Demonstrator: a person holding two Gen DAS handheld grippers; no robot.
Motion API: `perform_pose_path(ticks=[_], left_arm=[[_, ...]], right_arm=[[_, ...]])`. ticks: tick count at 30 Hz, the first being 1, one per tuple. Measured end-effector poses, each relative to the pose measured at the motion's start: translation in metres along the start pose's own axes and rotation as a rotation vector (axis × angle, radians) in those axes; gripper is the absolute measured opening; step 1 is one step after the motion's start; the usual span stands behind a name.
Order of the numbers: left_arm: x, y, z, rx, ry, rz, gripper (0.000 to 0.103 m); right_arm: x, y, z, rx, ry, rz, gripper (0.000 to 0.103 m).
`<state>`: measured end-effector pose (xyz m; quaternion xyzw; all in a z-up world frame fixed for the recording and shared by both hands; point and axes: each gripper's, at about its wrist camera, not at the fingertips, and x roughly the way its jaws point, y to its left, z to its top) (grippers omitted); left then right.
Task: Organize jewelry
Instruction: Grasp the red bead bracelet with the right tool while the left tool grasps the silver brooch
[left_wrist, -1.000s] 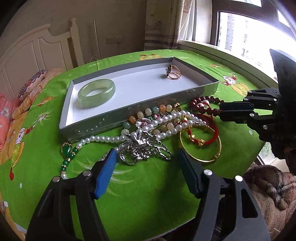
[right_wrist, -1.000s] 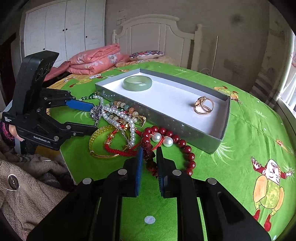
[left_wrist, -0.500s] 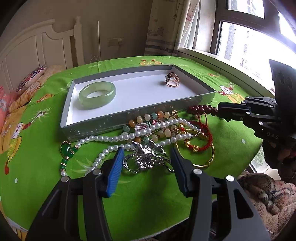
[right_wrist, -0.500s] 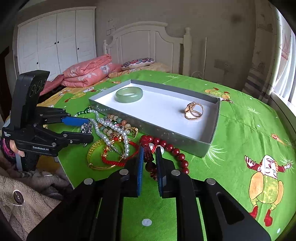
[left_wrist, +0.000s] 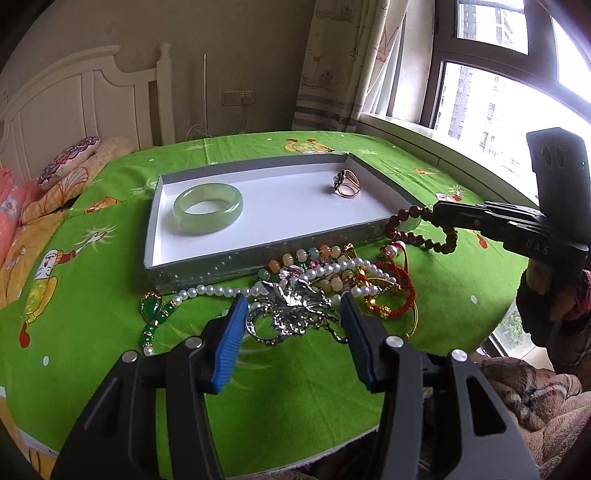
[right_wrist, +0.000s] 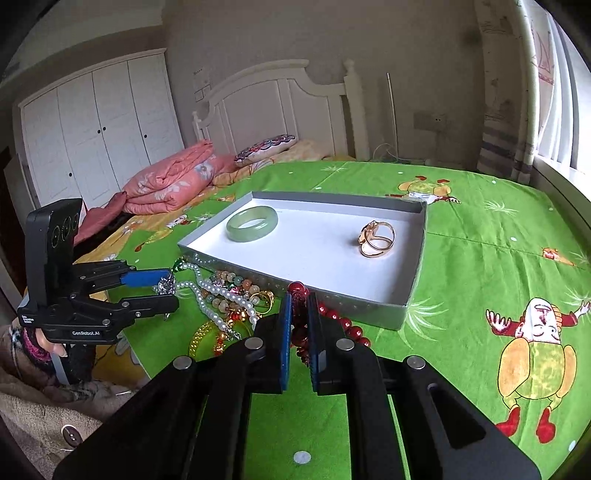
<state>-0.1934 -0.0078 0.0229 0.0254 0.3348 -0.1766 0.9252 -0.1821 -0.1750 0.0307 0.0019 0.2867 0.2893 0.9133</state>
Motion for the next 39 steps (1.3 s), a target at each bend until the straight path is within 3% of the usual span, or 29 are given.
perform_pose_path(ticks=[12, 20, 23, 26, 30, 32, 34, 38, 39], left_arm=[[-0.007, 0.013, 0.023, -0.033, -0.042, -0.039, 0.051], [-0.004, 0.023, 0.035, -0.042, -0.045, -0.054, 0.051], [-0.001, 0.024, 0.035, -0.050, -0.040, -0.055, 0.051], [0.000, 0.023, 0.030, -0.047, -0.031, -0.053, 0.051], [-0.001, 0.019, 0.021, -0.028, -0.017, -0.042, 0.051], [-0.001, 0.017, 0.019, -0.025, -0.014, -0.041, 0.051], [-0.001, 0.016, 0.019, -0.026, -0.015, -0.041, 0.051], [-0.002, 0.014, 0.021, -0.018, -0.022, -0.040, 0.051], [-0.003, 0.014, 0.021, -0.015, -0.025, -0.037, 0.051]], right_arm=[[-0.002, -0.014, 0.019, 0.108, -0.005, 0.058, 0.009], [-0.009, -0.007, 0.034, 0.092, -0.027, 0.064, 0.007], [-0.005, 0.001, 0.035, 0.018, 0.025, 0.035, 0.008], [0.003, 0.004, 0.025, -0.037, 0.112, 0.016, 0.014], [0.006, 0.013, 0.001, -0.106, 0.189, 0.041, 0.059], [0.008, 0.027, -0.010, -0.171, 0.213, 0.058, 0.059], [0.014, 0.043, -0.018, -0.255, 0.247, 0.053, 0.041], [0.036, 0.057, -0.031, -0.356, 0.325, -0.015, 0.030], [0.037, 0.055, -0.031, -0.349, 0.309, 0.000, 0.023]])
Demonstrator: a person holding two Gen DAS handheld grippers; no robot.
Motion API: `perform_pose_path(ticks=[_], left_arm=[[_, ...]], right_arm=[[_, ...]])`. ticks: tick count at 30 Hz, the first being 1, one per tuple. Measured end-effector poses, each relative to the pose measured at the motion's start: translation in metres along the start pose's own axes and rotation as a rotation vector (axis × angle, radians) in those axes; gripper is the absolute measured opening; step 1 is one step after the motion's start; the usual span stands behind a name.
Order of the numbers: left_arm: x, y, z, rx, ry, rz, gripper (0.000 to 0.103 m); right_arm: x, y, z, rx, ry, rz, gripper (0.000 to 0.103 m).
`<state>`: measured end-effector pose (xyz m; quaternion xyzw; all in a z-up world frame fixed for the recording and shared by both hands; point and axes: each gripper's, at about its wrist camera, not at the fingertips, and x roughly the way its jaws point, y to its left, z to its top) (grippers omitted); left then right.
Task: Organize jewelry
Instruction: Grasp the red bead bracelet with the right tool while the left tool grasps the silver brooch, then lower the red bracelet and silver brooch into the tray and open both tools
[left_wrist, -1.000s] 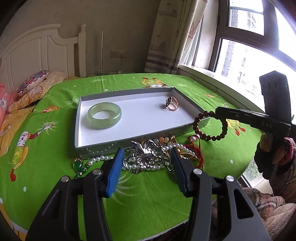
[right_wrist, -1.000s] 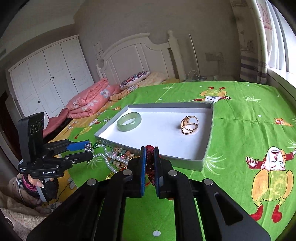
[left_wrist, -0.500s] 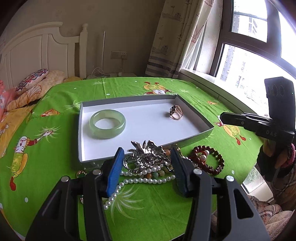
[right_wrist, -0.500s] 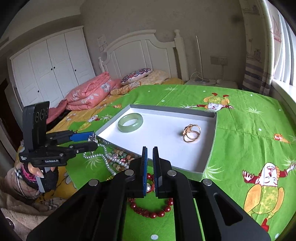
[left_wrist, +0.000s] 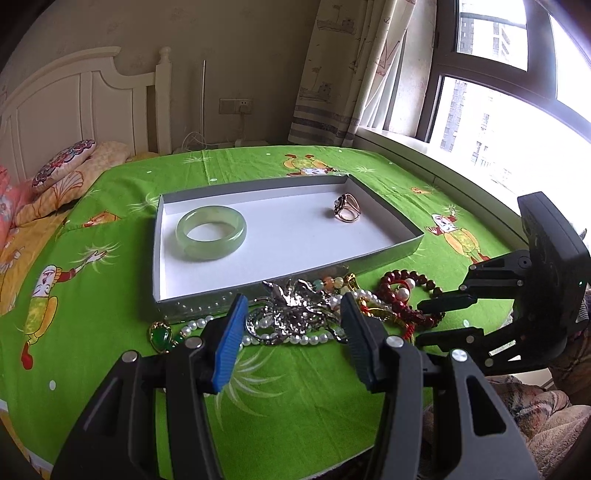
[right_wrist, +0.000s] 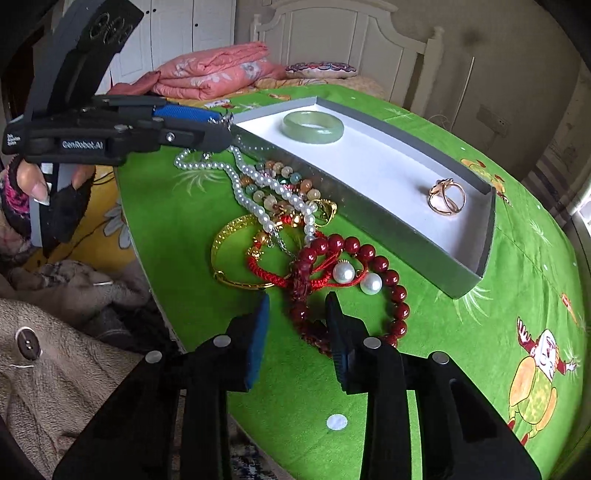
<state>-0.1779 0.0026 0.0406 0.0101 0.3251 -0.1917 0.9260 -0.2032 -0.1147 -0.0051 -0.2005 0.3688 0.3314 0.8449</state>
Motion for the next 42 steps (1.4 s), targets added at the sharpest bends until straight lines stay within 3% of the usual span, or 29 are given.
perform_pose_path(ticks=[3, 7, 13, 17, 21, 26, 36, 42], left_arm=[[-0.003, 0.000, 0.002, 0.003, -0.007, 0.006, 0.051], [-0.004, 0.003, 0.008, -0.003, -0.016, 0.006, 0.051], [0.002, -0.005, 0.020, 0.033, -0.017, 0.000, 0.051], [0.013, -0.010, 0.027, 0.051, 0.000, -0.011, 0.051], [0.022, -0.012, 0.041, 0.062, 0.002, -0.027, 0.051], [0.039, -0.010, 0.069, 0.068, 0.022, -0.037, 0.051], [0.113, 0.003, 0.110, 0.060, 0.156, 0.014, 0.051], [0.158, 0.019, 0.123, 0.001, 0.254, 0.062, 0.052]], right_arm=[[-0.004, -0.003, -0.003, 0.016, -0.041, -0.002, 0.013], [-0.029, -0.026, -0.003, 0.159, -0.157, 0.091, 0.013], [-0.051, -0.078, -0.003, 0.480, -0.321, 0.323, 0.013], [-0.059, -0.096, -0.002, 0.591, -0.391, 0.375, 0.013], [-0.070, -0.102, 0.011, 0.591, -0.421, 0.358, 0.013], [-0.075, -0.114, 0.037, 0.564, -0.416, 0.260, 0.013], [-0.029, -0.118, 0.060, 0.481, -0.283, 0.016, 0.013], [0.018, -0.099, 0.070, 0.393, -0.160, 0.003, 0.015]])
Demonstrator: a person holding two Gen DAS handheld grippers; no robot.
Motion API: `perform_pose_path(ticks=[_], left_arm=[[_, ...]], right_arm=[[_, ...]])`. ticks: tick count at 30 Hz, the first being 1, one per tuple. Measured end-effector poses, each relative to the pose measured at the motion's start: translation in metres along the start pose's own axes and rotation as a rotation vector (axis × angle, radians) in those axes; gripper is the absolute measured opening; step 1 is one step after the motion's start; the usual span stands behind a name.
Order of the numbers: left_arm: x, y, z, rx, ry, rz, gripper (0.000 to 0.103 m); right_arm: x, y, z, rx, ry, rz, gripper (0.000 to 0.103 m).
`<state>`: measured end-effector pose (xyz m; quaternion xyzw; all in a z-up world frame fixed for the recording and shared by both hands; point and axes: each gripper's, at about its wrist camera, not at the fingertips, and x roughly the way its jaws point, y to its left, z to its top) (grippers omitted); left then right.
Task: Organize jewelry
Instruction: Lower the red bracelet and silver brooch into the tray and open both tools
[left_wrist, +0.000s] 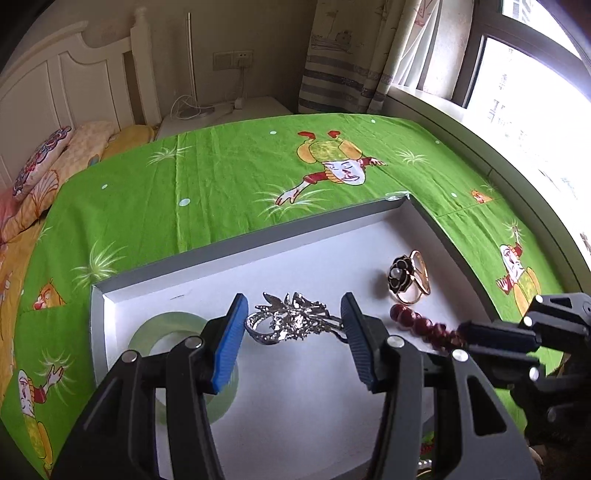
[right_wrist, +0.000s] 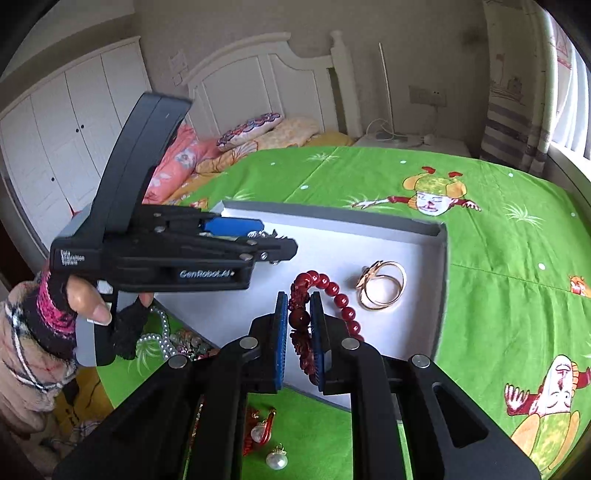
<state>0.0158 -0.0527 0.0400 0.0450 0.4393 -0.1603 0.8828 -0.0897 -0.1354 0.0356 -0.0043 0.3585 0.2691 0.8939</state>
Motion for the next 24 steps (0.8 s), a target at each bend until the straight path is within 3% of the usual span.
perform_pose_path(ticks=[3, 4, 5, 8, 12, 14, 17, 20, 24], left_arm=[[0.002, 0.010, -0.003, -0.027, 0.003, 0.013, 0.057], [-0.003, 0.015, -0.005, -0.039, -0.015, 0.006, 0.067], [-0.011, 0.020, -0.007, -0.054, -0.040, 0.005, 0.075], [-0.043, 0.037, -0.014, -0.098, -0.126, 0.024, 0.083], [-0.097, 0.056, -0.040, -0.145, -0.276, 0.124, 0.100], [-0.120, 0.061, -0.060, -0.153, -0.328, 0.186, 0.101], [-0.142, 0.070, -0.096, -0.157, -0.343, 0.255, 0.101], [-0.155, 0.076, -0.134, -0.169, -0.350, 0.273, 0.101], [-0.157, 0.080, -0.177, -0.178, -0.331, 0.276, 0.101]], right_arm=[[0.008, 0.006, -0.006, -0.011, 0.009, -0.001, 0.019], [0.007, 0.006, -0.008, -0.009, 0.005, 0.005, 0.024], [0.004, 0.004, -0.010, -0.007, -0.002, 0.007, 0.029], [-0.008, -0.003, -0.015, 0.022, -0.028, 0.005, 0.031], [-0.030, -0.014, -0.026, 0.066, -0.066, 0.001, 0.031], [-0.039, -0.017, -0.033, 0.075, -0.074, -0.006, 0.032], [-0.048, -0.016, -0.044, 0.065, -0.071, -0.030, 0.039], [-0.053, -0.012, -0.055, 0.042, -0.070, -0.043, 0.056], [-0.053, -0.004, -0.067, 0.002, -0.052, -0.060, 0.056]])
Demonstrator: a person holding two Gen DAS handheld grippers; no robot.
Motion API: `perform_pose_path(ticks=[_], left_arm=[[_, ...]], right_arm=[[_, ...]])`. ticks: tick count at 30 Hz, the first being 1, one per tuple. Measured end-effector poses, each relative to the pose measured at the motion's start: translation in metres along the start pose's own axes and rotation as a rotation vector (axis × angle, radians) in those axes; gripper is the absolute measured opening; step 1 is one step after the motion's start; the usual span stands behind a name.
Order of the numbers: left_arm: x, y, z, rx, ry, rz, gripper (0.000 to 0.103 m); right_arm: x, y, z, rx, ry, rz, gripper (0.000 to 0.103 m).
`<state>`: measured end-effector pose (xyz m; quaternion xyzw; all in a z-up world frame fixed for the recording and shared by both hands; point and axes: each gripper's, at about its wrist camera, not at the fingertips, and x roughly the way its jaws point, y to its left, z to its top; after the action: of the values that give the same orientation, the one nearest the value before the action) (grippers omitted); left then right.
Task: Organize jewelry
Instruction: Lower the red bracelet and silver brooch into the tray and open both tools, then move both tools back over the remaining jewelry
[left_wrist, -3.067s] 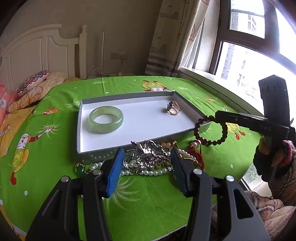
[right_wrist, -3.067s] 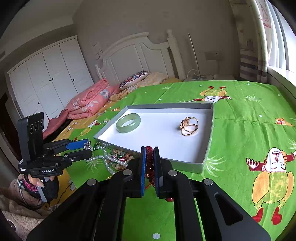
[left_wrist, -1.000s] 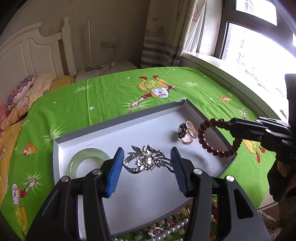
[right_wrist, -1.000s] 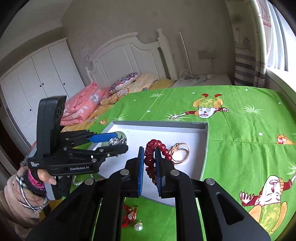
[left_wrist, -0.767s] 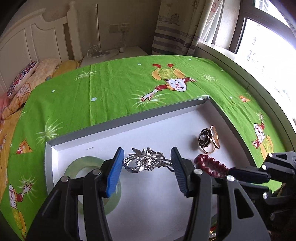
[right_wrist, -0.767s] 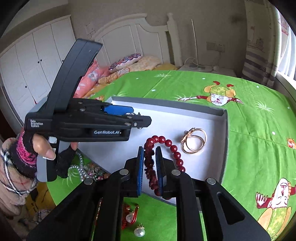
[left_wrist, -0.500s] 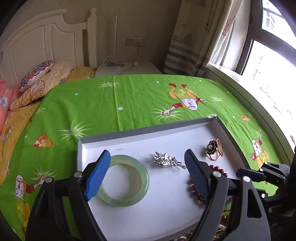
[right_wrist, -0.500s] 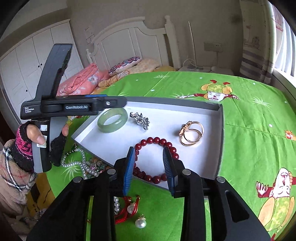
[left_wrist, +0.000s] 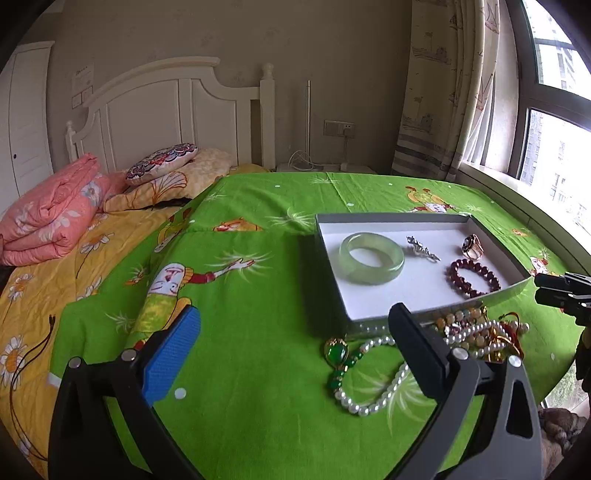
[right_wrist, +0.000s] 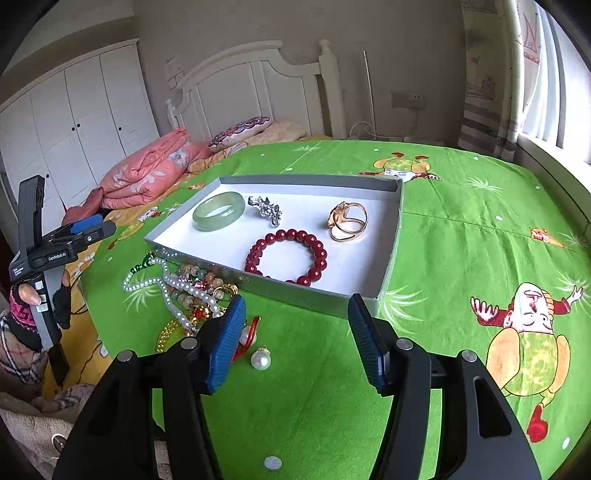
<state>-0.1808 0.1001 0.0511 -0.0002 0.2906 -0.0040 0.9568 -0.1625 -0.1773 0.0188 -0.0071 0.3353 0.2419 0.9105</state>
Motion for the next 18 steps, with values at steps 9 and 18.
perform_pose_path(ticks=[9, 18], left_arm=[[-0.001, -0.027, -0.045, 0.085, 0.071, -0.116, 0.101], [0.006, -0.032, -0.050, 0.082, 0.093, -0.126, 0.101]], right_arm=[[0.011, 0.003, -0.008, -0.008, 0.042, -0.006, 0.056], [0.016, 0.015, -0.018, -0.080, 0.095, -0.009, 0.056]])
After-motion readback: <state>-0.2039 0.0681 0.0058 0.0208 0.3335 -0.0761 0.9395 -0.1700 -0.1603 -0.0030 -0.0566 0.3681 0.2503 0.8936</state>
